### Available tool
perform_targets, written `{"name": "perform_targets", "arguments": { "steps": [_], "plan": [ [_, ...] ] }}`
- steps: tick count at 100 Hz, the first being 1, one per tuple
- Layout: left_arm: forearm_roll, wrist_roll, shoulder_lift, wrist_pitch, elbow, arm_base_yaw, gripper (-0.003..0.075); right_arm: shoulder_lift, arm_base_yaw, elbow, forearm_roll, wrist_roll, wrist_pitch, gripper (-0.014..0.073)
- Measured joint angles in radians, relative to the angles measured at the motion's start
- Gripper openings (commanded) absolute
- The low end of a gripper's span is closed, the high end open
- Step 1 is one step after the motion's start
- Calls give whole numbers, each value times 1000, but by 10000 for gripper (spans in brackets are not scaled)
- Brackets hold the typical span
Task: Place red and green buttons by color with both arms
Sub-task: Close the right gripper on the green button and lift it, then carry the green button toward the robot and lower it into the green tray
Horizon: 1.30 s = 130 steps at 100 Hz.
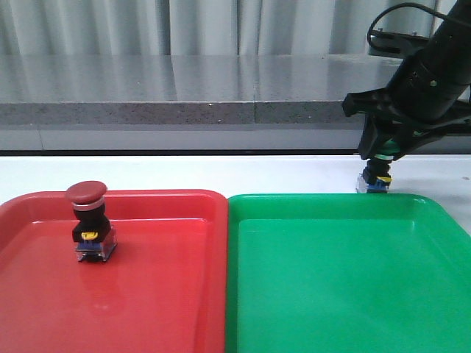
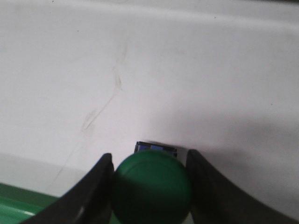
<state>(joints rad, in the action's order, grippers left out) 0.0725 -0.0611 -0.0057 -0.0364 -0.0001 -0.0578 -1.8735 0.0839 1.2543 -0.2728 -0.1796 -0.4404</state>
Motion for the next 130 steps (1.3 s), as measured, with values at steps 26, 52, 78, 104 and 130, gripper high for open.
{"name": "perform_targets", "arguments": {
  "steps": [26, 52, 78, 104, 130],
  "plan": [
    [0, 2, 0, 0, 0, 0, -19, 12, 0, 0, 2, 0, -12, 268],
    [0, 2, 0, 0, 0, 0, -19, 150, 15, 0, 2, 0, -64, 268],
    [0, 2, 0, 0, 0, 0, -20, 249, 99, 0, 3, 33, -203, 268],
    [0, 2, 0, 0, 0, 0, -20, 259, 175, -36, 111, 180, -234, 268],
    [0, 2, 0, 0, 0, 0, -20, 259, 278, -148, 303, 442, -166, 268]
  ]
}}
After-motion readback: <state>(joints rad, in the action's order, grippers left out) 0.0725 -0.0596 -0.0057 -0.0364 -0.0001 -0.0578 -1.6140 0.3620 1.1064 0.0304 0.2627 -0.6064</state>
